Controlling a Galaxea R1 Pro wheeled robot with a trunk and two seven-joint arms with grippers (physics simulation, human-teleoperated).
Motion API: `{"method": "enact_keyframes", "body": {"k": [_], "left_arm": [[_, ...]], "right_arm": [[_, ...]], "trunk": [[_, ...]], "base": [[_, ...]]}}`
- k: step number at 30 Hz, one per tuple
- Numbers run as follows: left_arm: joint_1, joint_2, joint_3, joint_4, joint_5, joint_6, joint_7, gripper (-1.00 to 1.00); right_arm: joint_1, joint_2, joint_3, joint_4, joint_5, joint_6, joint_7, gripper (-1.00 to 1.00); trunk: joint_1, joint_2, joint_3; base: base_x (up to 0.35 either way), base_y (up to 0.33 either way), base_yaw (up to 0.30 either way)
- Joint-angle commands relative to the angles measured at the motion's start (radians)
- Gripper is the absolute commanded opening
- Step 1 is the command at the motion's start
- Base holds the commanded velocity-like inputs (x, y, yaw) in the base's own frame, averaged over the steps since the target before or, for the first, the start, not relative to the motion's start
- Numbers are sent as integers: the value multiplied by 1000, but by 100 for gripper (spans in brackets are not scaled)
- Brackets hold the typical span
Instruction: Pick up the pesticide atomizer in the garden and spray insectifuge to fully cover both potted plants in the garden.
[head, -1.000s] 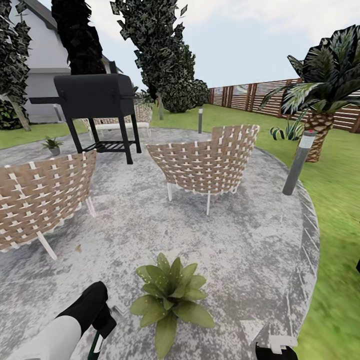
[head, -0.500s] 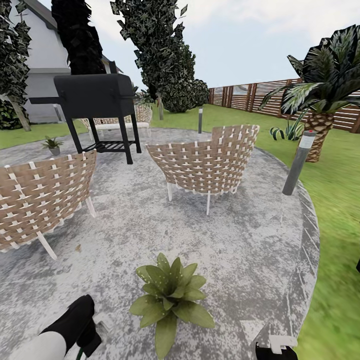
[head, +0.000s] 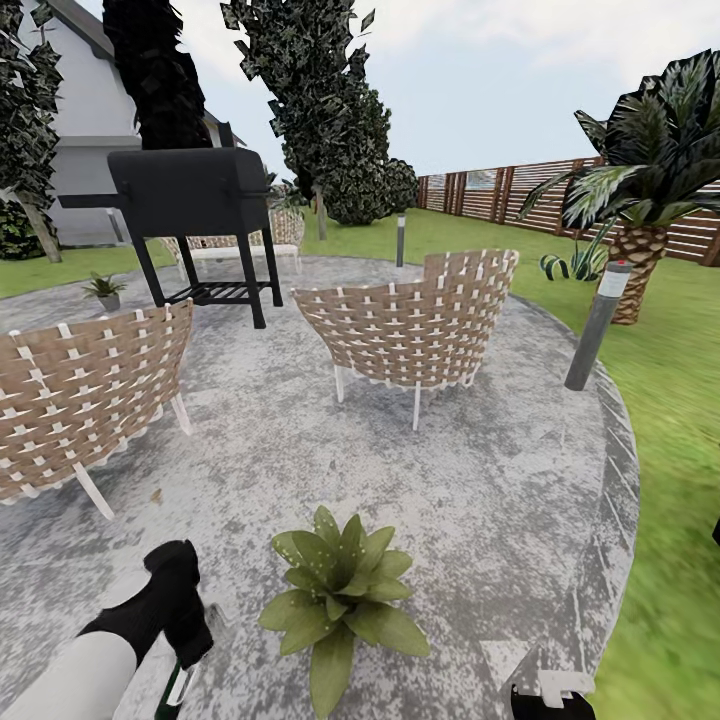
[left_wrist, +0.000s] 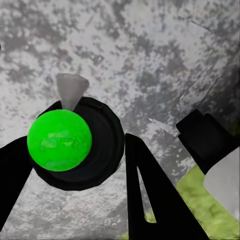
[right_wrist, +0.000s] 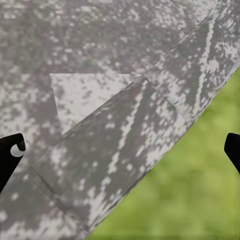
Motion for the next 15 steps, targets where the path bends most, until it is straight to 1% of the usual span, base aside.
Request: {"method": "enact_keyframes", "body": {"k": [1, 2, 3, 5, 6, 8, 10, 13, 15], "left_arm": [[0, -1, -9, -38, -38, 11, -42, -100], [-1, -4, -12, -64, -67, 12, -64, -100], [-1, -7, -14, -74, -83, 12, -77, -100], [-1, -11, -23, -87, -128, 12, -129, -100], [-2, -13, -36, -90, -163, 15, -170, -100], [-2, -13, -46, -92, -195, 19, -211, -100], [-1, -13, -50, -93, -209, 22, -229, -100], [-2, -13, -50, -93, -213, 24, -234, -100], [-2, -13, -50, -93, -213, 26, -234, -100]], "right_arm": [[-1, 0, 9, 1, -5, -2, -4, 100], [-1, 0, 8, 1, -5, -2, -4, 100], [-1, 0, 9, 1, -5, -2, -4, 100], [-1, 0, 8, 1, -5, -2, -4, 100], [-1, 0, 7, 1, -5, -2, -4, 100], [-1, 1, 7, 1, -5, -2, -4, 100], [-1, 1, 7, 0, -5, -2, -5, 100], [-1, -2, 6, -1, -5, -2, -5, 100], [-1, -4, 6, 0, -5, -3, -5, 100]], "trunk": [[0, 0, -1], [0, 0, -1], [0, 0, -1], [0, 0, -1], [0, 0, -1], [0, 0, -1], [0, 0, -1], [0, 0, -1], [0, 0, -1]], "base": [[0, 0, 0], [0, 0, 0], [0, 0, 0], [0, 0, 0], [0, 0, 0], [0, 0, 21], [0, 0, 181], [0, -5, 248], [-11, -127, 102]]}}
